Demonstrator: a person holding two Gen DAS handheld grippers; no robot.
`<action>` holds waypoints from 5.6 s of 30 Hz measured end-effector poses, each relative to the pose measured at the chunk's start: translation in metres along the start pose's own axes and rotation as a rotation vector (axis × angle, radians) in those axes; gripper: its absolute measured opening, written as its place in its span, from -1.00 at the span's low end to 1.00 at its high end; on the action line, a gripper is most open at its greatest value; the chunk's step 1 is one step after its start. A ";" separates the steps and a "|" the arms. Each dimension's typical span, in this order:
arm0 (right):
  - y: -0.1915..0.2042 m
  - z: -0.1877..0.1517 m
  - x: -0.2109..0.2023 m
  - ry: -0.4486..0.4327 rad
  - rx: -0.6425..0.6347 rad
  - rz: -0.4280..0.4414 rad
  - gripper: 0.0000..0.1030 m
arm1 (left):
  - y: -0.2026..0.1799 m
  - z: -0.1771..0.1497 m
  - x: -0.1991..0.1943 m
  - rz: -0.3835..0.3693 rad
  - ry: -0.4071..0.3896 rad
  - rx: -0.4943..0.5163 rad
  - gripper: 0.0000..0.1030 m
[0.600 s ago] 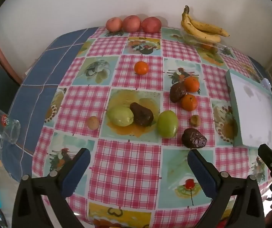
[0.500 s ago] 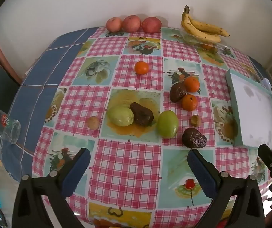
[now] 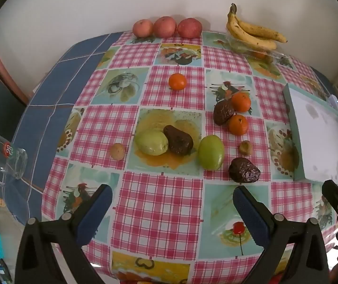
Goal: Organize fruits
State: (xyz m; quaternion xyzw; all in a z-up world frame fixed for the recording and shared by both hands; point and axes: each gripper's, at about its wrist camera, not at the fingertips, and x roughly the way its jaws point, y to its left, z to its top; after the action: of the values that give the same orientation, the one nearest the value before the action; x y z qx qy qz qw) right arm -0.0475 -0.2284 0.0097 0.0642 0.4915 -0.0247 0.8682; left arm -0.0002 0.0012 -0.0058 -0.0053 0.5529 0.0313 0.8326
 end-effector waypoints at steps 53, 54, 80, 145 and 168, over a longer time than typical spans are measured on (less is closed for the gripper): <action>0.001 0.001 0.001 0.001 0.005 0.011 1.00 | -0.001 -0.001 0.003 0.008 0.010 0.003 1.00; 0.002 0.001 0.001 0.001 0.005 0.011 1.00 | -0.001 0.000 0.003 0.008 0.010 0.004 1.00; 0.012 0.011 0.004 -0.015 0.002 0.075 1.00 | 0.042 0.019 -0.004 -0.041 -0.091 -0.140 1.00; 0.120 -0.014 0.132 0.249 -0.260 0.013 1.00 | 0.105 0.025 0.123 -0.015 0.047 -0.051 1.00; 0.122 0.003 0.122 0.216 -0.247 0.013 0.11 | 0.075 0.024 0.104 -0.092 0.069 0.046 -0.47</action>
State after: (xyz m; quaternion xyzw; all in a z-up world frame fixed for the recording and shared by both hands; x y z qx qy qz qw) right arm 0.0313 -0.1058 -0.0829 -0.0378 0.5809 0.0486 0.8116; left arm 0.0576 0.0815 -0.0904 -0.0127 0.5809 -0.0198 0.8136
